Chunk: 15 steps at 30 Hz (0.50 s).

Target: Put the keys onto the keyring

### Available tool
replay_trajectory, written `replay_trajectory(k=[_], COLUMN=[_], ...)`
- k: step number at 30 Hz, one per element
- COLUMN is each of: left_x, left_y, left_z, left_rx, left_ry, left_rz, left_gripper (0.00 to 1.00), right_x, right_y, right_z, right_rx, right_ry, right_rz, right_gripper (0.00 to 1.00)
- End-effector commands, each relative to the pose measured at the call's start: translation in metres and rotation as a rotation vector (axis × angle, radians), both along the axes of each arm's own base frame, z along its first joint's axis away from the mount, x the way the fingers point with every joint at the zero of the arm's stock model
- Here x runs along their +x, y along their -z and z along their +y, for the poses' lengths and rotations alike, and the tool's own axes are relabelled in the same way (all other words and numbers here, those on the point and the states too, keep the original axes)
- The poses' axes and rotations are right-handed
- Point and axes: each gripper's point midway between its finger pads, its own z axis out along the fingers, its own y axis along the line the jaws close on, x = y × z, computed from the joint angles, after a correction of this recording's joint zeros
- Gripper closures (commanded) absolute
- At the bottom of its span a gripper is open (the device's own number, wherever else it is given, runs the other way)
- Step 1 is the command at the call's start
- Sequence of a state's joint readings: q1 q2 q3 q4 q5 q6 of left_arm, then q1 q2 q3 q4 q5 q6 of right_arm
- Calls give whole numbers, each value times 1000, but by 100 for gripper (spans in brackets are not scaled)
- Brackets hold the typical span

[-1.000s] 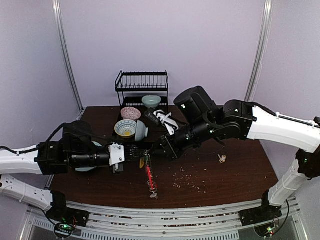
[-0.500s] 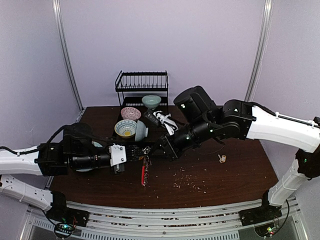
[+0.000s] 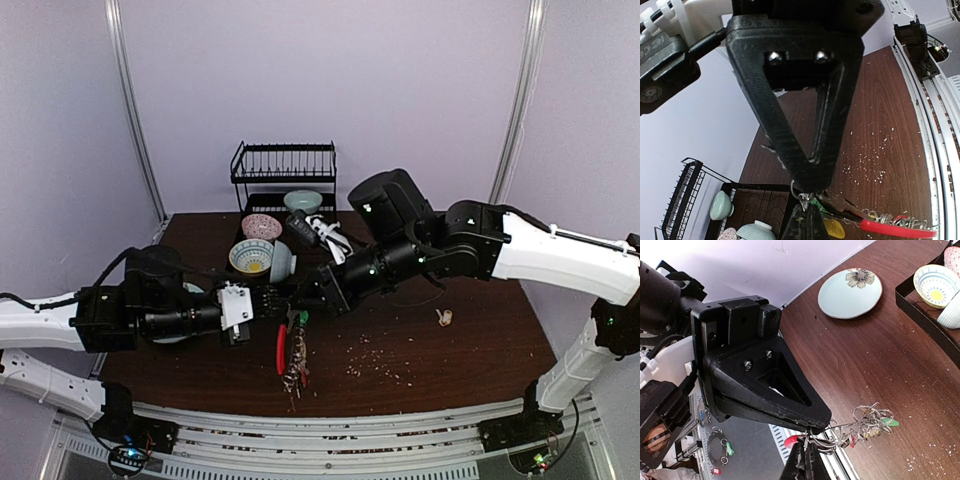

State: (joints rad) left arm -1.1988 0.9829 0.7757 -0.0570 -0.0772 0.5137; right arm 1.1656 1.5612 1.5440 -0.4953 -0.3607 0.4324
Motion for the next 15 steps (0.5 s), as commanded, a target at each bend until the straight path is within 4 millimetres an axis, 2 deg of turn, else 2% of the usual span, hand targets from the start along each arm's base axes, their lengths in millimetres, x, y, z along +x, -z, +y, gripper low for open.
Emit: replay_trajectory(k=[1,5,8,11,15], left_x=[16,28,32,26,21], left_y=[-23,-27,-38,-49,-60], left_z=[-5,-7,-3,2,8], left_rx=[-112,-151,-220,-283,-344], left_ry=[-87,-139,-149,-125,-103], left_rz=[16,64,78,68,48], left_gripper=[100,100,100,100,100], right_x=[-2,-8,-14,-20,-30], right_y=[-7,-13,-22,-31,-41], right_z=[15,25,30,33,37], right_rx=[49,55,74,117,163], right_ry=[-15,-37,-67,-98,-145], right_rz=[-25,-62,-86,-88,-87], right_gripper=[100,100,89,81,76])
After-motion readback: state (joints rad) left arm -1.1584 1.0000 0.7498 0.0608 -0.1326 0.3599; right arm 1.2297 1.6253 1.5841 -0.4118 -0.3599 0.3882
